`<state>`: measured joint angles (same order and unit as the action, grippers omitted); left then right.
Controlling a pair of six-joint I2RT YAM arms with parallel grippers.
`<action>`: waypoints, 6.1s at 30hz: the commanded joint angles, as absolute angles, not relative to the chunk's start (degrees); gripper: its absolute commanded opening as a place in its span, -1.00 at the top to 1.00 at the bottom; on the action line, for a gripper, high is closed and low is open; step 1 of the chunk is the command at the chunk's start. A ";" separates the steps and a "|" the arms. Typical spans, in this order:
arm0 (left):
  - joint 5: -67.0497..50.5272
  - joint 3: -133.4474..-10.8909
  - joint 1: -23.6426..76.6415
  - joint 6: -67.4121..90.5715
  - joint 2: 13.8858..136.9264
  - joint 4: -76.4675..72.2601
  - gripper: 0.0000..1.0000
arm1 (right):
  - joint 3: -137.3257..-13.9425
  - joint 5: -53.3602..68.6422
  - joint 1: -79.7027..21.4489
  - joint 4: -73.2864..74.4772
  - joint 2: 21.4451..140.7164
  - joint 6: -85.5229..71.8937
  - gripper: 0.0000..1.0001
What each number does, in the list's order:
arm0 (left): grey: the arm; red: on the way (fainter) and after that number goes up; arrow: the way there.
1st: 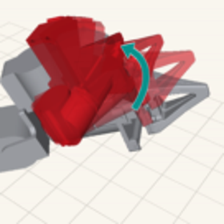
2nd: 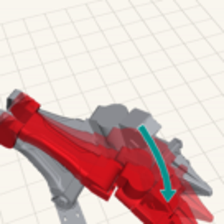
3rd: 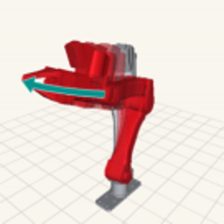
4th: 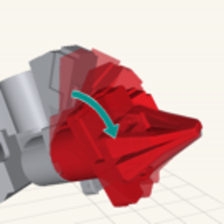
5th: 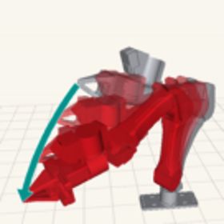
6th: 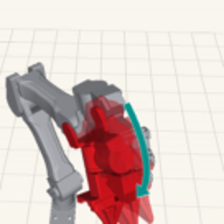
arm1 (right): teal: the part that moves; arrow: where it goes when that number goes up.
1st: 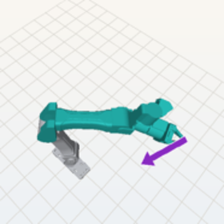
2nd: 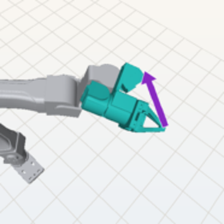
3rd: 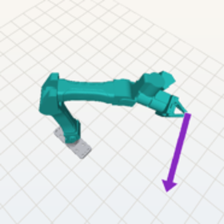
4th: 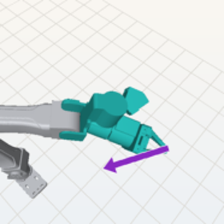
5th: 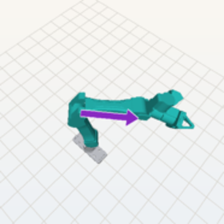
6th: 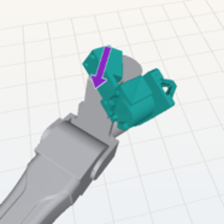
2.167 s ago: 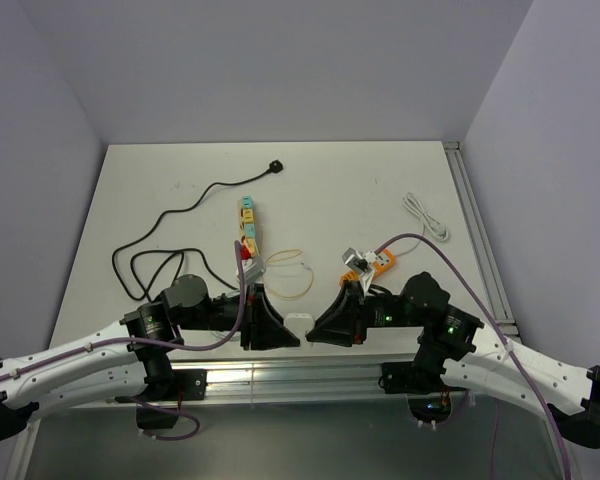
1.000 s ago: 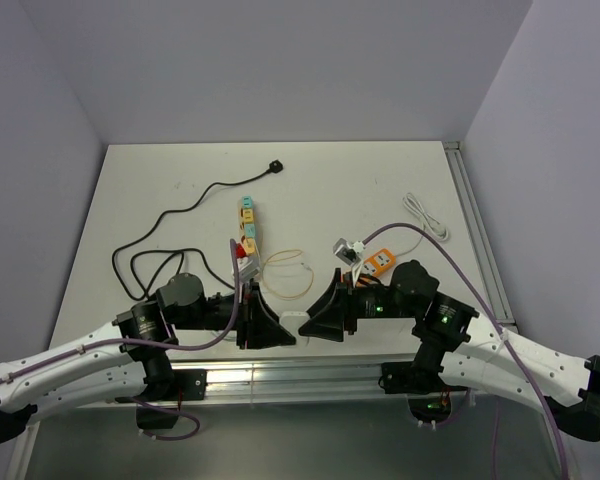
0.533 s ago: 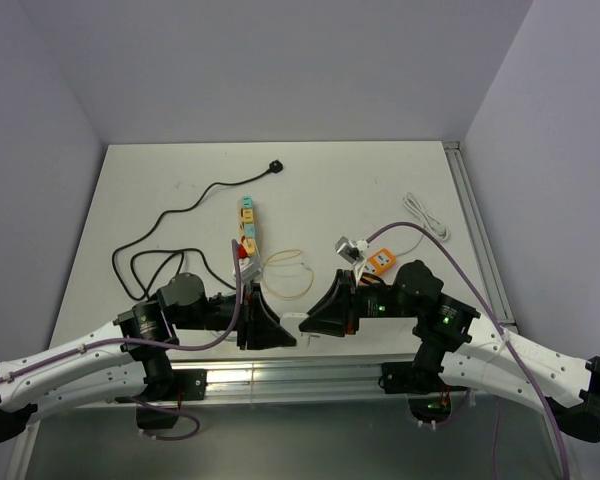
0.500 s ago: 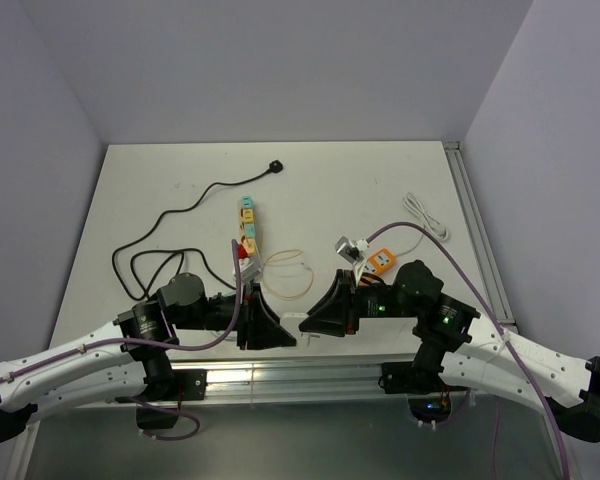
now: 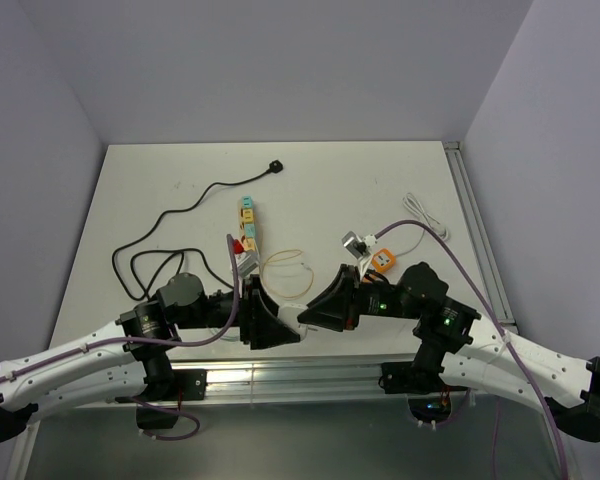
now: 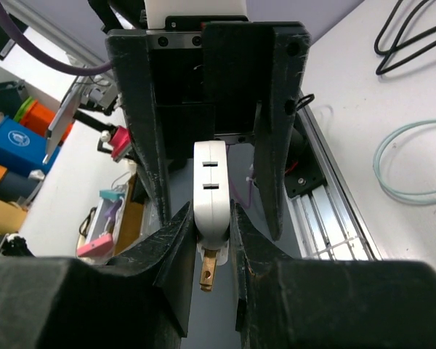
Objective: Insert the plug
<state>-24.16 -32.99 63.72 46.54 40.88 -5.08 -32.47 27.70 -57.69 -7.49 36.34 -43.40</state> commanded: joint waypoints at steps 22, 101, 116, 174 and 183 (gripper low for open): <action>-24.87 -32.34 63.55 46.67 41.40 -8.00 0.99 | -36.65 27.07 -58.36 -6.86 36.12 -42.01 0.03; -9.84 -49.37 62.75 37.27 50.97 14.41 0.99 | -41.94 -25.56 -59.85 46.54 24.53 -60.45 -0.79; -6.33 -73.11 62.14 20.24 79.95 18.54 0.99 | -31.81 -29.87 -59.85 53.68 26.79 -81.10 1.00; -5.63 -111.53 61.44 1.85 129.99 28.04 0.99 | -35.60 -30.50 -59.85 71.81 20.57 -88.33 1.00; -4.49 -113.02 61.35 1.50 131.74 28.91 0.99 | -34.98 -30.23 -59.85 72.07 19.07 -88.77 1.00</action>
<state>-5.19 -110.19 61.32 1.15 130.47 29.85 -35.09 -28.67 -59.96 72.01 19.75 -88.01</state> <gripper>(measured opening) 0.248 0.007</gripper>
